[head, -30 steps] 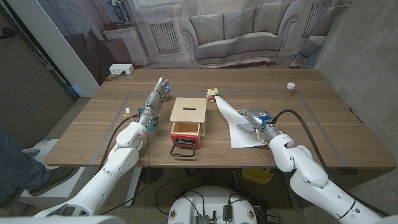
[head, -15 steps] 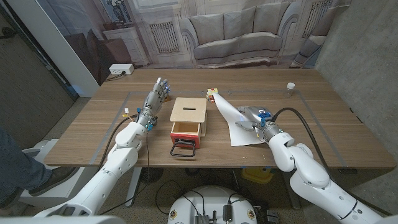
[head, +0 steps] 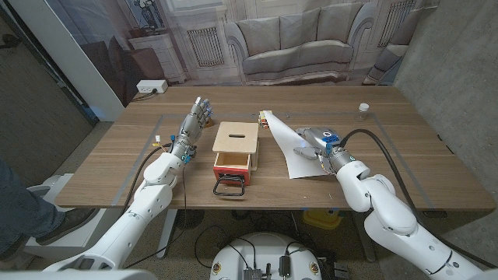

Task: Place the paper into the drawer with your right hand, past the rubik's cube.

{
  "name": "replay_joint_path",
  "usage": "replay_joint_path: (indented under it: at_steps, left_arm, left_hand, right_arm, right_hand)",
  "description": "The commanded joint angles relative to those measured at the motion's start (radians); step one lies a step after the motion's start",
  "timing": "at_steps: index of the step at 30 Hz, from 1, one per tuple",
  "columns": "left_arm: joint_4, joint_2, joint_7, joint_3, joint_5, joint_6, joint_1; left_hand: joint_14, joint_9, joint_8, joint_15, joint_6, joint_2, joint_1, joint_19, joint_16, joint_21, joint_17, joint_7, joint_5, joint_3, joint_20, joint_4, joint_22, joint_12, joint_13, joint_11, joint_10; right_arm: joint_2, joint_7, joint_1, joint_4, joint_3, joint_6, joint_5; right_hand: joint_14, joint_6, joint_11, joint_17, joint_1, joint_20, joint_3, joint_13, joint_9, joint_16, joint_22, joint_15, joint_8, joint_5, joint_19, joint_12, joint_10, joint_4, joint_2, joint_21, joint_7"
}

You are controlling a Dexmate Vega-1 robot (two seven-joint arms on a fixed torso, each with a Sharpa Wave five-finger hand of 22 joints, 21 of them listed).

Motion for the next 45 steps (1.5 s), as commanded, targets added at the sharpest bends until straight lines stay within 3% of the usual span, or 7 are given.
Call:
replay_joint_path:
  at_steps: [1, 12, 25, 45]
  left_arm:
    - [0.001, -0.002, -0.009, -0.006, -0.004, -0.004, 0.006]
    - [-0.014, 0.001, -0.005, -0.010, -0.007, -0.007, 0.020]
    - [-0.032, 0.013, 0.007, -0.015, -0.015, -0.014, 0.038]
    - [-0.072, 0.041, 0.033, -0.028, -0.028, -0.016, 0.071]
  left_hand:
    - [-0.009, 0.005, 0.003, 0.001, 0.002, 0.002, 0.004, -0.013, 0.000, 0.000, 0.002, 0.004, 0.000, -0.005, -0.044, 0.000, 0.006, 0.002, 0.005, -0.006, -0.004]
    - [-0.009, 0.005, 0.003, 0.001, 0.003, 0.003, 0.005, -0.014, 0.000, 0.000, 0.002, 0.003, 0.000, -0.007, -0.043, 0.000, 0.006, 0.002, 0.005, -0.005, -0.003]
    - [-0.010, 0.005, 0.003, 0.001, 0.003, 0.004, 0.005, -0.015, 0.000, 0.000, 0.002, 0.002, 0.000, -0.010, -0.042, 0.000, 0.006, 0.002, 0.005, -0.007, -0.004]
    - [-0.010, 0.005, 0.003, 0.000, 0.003, 0.006, 0.007, -0.015, 0.001, 0.001, 0.002, 0.002, -0.001, -0.015, -0.042, 0.000, 0.006, 0.002, 0.005, -0.007, -0.004]
  right_arm:
    - [0.002, 0.075, 0.006, -0.058, 0.014, 0.007, -0.044]
    - [0.002, 0.106, 0.015, -0.088, 0.023, 0.059, -0.075]
    - [0.017, 0.197, 0.068, -0.118, 0.026, 0.127, -0.093]
    - [0.039, 0.266, 0.132, -0.141, 0.026, 0.194, -0.032]
  right_hand:
    - [-0.005, -0.003, 0.006, 0.003, -0.002, -0.046, 0.002, 0.003, 0.004, -0.003, 0.005, -0.100, -0.006, -0.001, -0.002, -0.004, -0.005, 0.009, 0.002, -0.003, 0.011]
    - [-0.009, -0.007, 0.007, 0.004, -0.002, -0.042, 0.001, 0.003, 0.004, -0.007, 0.005, -0.099, -0.011, -0.005, -0.005, -0.008, -0.005, 0.011, 0.003, -0.006, 0.011]
    - [-0.008, -0.003, 0.006, 0.004, 0.001, -0.041, 0.002, 0.004, 0.004, -0.010, 0.005, -0.098, -0.014, -0.007, -0.005, -0.012, -0.003, 0.011, 0.006, -0.008, 0.013]
    - [-0.008, -0.002, 0.009, 0.005, 0.003, -0.039, 0.001, 0.004, 0.004, -0.014, 0.004, -0.096, -0.019, -0.011, -0.002, -0.018, -0.003, 0.013, 0.008, -0.011, 0.013]
